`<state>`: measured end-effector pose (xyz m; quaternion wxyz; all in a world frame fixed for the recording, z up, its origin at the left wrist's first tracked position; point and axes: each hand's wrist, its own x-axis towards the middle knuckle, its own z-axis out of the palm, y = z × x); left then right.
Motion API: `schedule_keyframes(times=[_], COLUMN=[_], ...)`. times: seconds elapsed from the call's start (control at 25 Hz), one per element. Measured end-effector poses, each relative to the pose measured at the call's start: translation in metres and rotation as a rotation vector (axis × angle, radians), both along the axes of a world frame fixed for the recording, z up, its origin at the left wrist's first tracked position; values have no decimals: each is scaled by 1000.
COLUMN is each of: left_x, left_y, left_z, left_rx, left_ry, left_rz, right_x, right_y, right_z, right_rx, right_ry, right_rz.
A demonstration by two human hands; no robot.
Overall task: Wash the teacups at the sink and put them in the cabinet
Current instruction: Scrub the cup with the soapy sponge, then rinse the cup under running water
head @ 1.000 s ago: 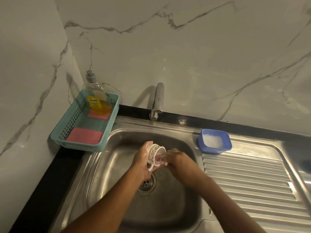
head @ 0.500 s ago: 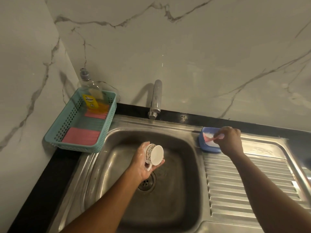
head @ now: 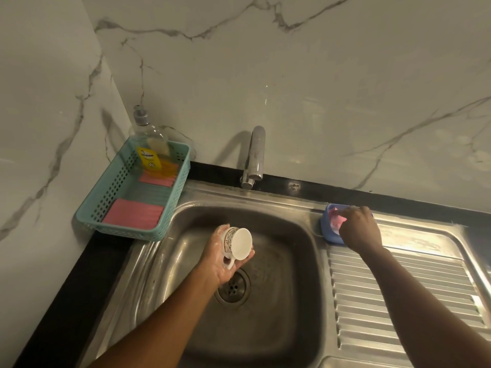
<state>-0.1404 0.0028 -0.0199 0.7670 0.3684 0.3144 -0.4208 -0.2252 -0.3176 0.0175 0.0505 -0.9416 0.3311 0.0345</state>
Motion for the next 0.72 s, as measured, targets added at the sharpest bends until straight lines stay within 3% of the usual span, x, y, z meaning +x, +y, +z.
schedule_keyframes(times=[0.08, 0.16, 0.28, 0.36, 0.48, 0.72], left_x=[2, 4, 8, 9, 12, 13], left_y=[2, 5, 5, 3, -3, -6], left_z=[-2, -5, -5, -1, 4, 6], left_rx=[1, -7, -33, -63, -93, -126], left_ry=[7, 16, 36, 56, 77, 51], left_rz=[20, 37, 73, 89, 101, 131], right_x=[4, 8, 18, 36, 68, 115], right_y=[-2, 1, 25, 62, 122, 186], right_z=[-10, -6, 7, 15, 19, 19], right_rx=[97, 128, 12, 178, 449, 478], right_ry=[159, 62, -264, -361, -292, -229], right_rz=[-131, -210, -23, 105, 292, 376])
